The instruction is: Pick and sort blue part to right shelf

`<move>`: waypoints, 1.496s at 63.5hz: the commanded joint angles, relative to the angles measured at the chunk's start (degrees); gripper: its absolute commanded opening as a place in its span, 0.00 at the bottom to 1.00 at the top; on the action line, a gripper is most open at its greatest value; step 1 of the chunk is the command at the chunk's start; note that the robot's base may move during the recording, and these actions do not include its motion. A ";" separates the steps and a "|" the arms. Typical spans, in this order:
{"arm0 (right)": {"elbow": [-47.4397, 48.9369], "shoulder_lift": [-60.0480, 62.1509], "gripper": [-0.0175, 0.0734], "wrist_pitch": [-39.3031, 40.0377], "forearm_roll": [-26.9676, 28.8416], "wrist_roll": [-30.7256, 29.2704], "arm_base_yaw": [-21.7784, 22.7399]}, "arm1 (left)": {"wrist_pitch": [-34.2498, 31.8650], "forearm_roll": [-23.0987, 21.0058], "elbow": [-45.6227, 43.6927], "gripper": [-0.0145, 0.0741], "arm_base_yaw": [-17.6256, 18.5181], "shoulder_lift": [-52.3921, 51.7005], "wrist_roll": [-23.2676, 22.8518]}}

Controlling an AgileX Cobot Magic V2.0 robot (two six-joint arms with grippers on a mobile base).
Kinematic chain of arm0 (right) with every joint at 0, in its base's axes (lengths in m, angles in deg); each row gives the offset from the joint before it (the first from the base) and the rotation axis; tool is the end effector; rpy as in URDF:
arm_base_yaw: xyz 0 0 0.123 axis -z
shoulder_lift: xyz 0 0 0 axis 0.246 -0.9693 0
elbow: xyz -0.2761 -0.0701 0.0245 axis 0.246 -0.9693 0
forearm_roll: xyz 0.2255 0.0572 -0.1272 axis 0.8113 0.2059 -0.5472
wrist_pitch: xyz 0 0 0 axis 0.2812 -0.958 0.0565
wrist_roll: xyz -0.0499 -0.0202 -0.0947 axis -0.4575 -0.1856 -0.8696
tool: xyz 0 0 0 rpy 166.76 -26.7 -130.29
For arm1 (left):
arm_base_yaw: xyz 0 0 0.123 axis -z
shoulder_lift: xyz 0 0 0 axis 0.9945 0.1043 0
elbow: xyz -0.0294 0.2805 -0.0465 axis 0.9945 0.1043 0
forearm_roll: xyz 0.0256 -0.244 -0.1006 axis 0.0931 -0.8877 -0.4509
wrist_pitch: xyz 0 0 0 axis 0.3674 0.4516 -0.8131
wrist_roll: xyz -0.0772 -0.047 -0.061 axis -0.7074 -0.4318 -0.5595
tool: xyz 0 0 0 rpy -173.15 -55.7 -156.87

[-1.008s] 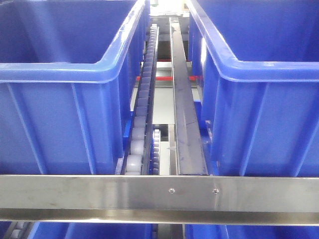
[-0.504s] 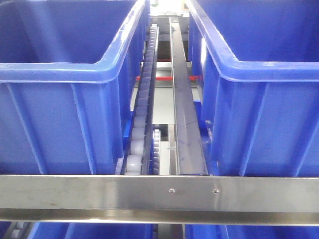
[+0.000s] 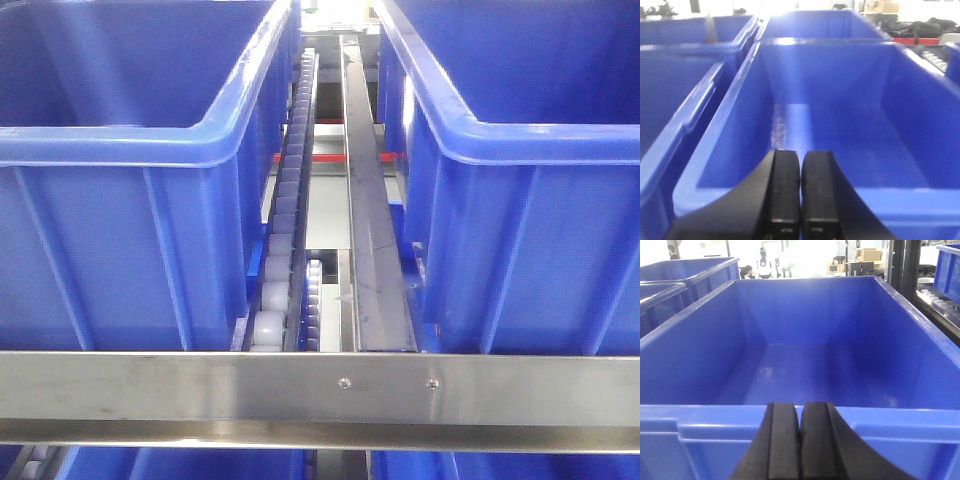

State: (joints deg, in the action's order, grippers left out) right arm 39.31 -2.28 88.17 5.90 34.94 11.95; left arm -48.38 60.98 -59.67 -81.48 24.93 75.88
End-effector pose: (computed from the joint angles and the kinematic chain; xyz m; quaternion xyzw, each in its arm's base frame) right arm 0.0870 0.0033 0.2084 0.0217 0.6698 0.0527 0.7403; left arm 0.0925 -0.0051 0.2588 0.0012 0.7005 -0.0373 0.7127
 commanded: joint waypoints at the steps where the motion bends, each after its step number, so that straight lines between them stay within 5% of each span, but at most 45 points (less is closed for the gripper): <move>1: 1.15 1.30 0.25 5.41 0.09 -0.03 0.21 | -9.06 2.30 2.30 0.30 -0.04 -1.50 -3.39; 20: 1.15 1.24 0.25 5.41 0.09 -0.03 0.21 | -12.20 0.81 12.70 0.30 1.03 -9.36 -3.39; 95: 1.15 1.24 0.25 5.41 0.09 -0.03 0.21 | -9.69 0.80 12.54 0.30 2.11 -9.47 -3.39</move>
State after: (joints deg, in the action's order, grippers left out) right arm 39.28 -2.28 88.20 5.90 35.02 11.95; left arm -53.08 62.29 -48.51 -79.56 16.84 73.08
